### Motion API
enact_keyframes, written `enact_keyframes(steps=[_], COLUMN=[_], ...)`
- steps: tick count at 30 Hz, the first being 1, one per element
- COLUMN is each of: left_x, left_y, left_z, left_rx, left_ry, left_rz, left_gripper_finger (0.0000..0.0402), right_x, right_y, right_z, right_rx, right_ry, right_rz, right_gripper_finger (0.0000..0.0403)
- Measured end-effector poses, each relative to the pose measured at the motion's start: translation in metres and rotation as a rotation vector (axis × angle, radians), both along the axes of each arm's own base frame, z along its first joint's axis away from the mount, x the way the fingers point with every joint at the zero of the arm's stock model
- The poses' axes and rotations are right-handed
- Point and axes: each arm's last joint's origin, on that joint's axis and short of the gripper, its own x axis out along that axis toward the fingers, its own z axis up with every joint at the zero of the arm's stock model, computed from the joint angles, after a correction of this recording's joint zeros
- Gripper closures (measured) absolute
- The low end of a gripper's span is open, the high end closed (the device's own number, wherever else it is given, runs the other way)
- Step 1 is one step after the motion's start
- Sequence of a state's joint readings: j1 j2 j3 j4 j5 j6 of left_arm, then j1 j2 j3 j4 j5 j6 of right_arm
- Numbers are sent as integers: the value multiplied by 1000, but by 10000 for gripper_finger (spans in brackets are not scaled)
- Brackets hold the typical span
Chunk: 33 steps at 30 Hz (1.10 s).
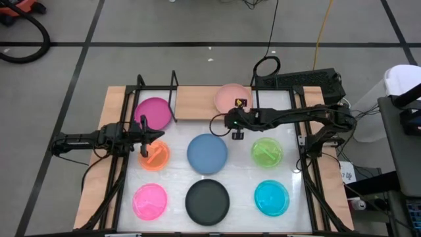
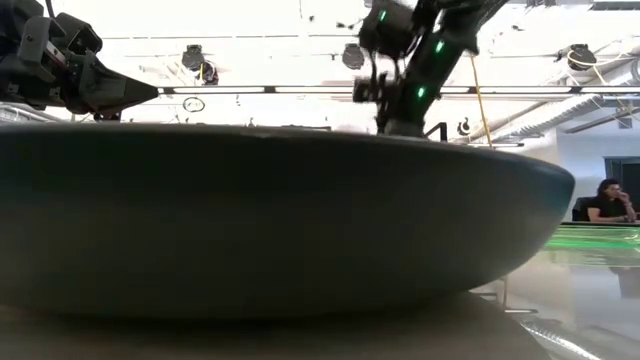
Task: Place and stack plates onto a shelf
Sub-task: Stack the pink plate on top of the orange plate on the shelf
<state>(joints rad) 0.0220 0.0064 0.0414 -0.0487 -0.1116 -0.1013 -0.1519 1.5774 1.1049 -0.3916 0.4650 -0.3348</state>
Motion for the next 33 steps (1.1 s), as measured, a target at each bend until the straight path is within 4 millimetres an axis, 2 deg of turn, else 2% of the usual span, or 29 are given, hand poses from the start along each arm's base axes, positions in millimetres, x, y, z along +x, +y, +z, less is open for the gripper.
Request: enact_keyframes(steps=[5,8,12,18,26,29,33], left_x=[0,0,0,0,0,0,0], left_y=[0,0,0,0,0,0,0], left_z=[0,0,0,0,0,0,4], left_rx=[0,0,0,0,0,-12,-60], left_ry=[0,0,0,0,0,-7,-53], left_rz=[0,0,0,0,0,1,0], left_gripper_finger=[389,389,389,389,389,389,389], right_x=[-23,-41,-65,-97,-122,-127,-132], right_y=[20,34,52,71,70,70,67], right_z=[52,79,95,79,44,41,45], right_rx=[13,80,256,375,326,292,211], right_ry=[-216,-347,-506,-657,-896,-978,-1018], right_rz=[4,36,184,346,358,387,416], right_gripper_finger=[314,314,314,314,314,314,314])
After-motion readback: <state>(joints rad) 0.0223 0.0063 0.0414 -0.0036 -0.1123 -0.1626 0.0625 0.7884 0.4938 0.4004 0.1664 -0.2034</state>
